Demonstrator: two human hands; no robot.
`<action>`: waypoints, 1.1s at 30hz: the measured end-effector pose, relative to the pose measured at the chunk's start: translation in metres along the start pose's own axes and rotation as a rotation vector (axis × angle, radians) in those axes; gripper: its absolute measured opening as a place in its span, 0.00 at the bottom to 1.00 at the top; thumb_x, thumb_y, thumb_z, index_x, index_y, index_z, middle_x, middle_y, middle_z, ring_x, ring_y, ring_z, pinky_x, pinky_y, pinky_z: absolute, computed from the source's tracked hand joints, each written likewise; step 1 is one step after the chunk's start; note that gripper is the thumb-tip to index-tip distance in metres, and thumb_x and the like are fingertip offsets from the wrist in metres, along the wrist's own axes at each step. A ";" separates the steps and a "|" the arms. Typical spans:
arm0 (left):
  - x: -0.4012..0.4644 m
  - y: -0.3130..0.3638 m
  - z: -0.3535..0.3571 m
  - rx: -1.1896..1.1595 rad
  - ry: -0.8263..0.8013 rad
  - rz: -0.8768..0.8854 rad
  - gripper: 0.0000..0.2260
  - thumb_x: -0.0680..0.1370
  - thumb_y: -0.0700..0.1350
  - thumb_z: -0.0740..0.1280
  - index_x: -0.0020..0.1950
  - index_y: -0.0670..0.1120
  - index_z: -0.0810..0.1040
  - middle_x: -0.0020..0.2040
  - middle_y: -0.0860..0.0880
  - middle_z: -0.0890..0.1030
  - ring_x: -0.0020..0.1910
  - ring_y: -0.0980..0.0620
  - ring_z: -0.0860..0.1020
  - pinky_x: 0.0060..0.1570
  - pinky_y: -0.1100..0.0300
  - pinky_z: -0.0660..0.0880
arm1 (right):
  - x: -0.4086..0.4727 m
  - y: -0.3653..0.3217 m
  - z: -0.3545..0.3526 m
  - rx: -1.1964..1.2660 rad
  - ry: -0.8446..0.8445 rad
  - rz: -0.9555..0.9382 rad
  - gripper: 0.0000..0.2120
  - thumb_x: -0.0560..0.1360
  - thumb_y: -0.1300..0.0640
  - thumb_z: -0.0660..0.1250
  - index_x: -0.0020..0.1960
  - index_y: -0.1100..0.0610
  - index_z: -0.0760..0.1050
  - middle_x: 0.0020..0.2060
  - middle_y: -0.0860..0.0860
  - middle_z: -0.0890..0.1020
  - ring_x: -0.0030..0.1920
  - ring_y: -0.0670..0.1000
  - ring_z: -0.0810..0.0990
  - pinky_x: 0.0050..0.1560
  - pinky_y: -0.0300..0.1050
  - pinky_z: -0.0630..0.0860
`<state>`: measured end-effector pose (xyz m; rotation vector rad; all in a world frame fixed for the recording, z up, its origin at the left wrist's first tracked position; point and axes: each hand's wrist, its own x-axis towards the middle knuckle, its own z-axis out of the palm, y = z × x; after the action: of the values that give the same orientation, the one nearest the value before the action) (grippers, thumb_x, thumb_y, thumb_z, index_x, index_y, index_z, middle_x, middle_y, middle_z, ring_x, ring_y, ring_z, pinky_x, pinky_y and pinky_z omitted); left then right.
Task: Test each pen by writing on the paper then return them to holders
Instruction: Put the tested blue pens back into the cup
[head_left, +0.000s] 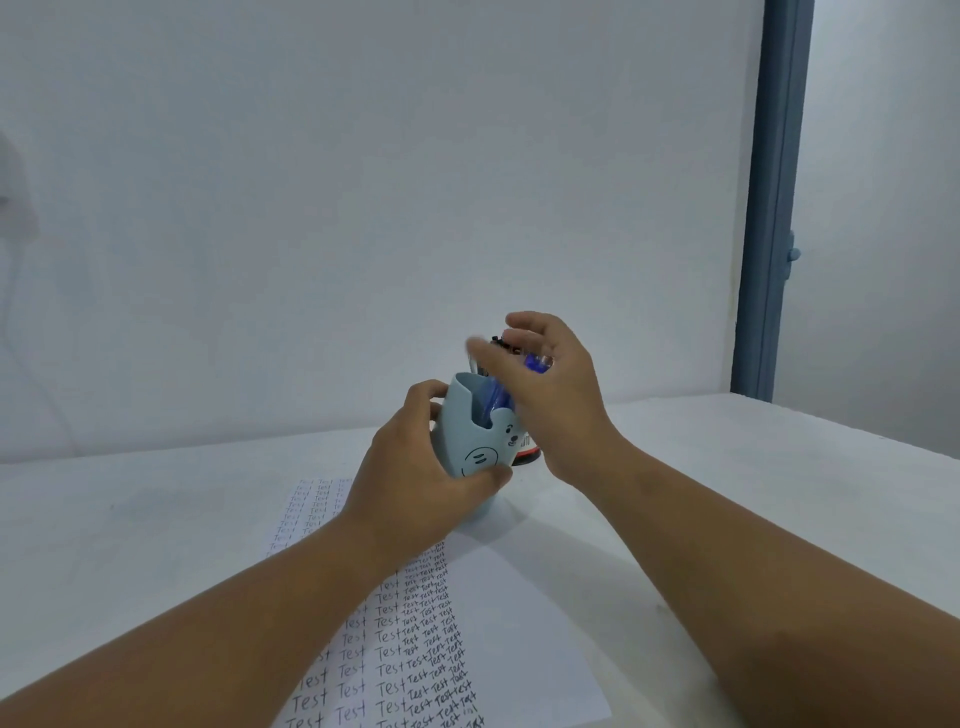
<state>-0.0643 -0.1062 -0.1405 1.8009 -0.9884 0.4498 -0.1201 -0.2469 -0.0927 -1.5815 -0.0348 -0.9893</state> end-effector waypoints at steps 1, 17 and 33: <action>0.000 0.000 0.000 0.000 -0.005 0.006 0.34 0.64 0.57 0.81 0.62 0.61 0.64 0.53 0.64 0.75 0.49 0.71 0.76 0.40 0.70 0.78 | 0.000 0.003 -0.001 -0.047 0.009 -0.023 0.17 0.71 0.51 0.79 0.56 0.48 0.78 0.49 0.44 0.83 0.49 0.43 0.83 0.51 0.41 0.80; -0.001 0.002 0.003 -0.056 0.001 0.001 0.33 0.65 0.55 0.82 0.62 0.61 0.66 0.53 0.63 0.76 0.50 0.70 0.76 0.40 0.71 0.77 | 0.006 0.004 -0.005 0.022 0.004 0.070 0.13 0.72 0.58 0.77 0.54 0.49 0.79 0.48 0.49 0.85 0.48 0.49 0.85 0.49 0.45 0.84; 0.015 -0.006 -0.012 -0.186 0.118 -0.253 0.35 0.66 0.48 0.82 0.66 0.54 0.68 0.57 0.55 0.78 0.50 0.56 0.80 0.41 0.65 0.77 | 0.005 0.012 0.002 0.113 -0.133 0.160 0.18 0.75 0.44 0.64 0.61 0.51 0.73 0.52 0.53 0.83 0.48 0.52 0.82 0.55 0.56 0.81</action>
<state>-0.0488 -0.1011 -0.1283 1.6831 -0.6863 0.2924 -0.1095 -0.2511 -0.0991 -1.5187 -0.0545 -0.7450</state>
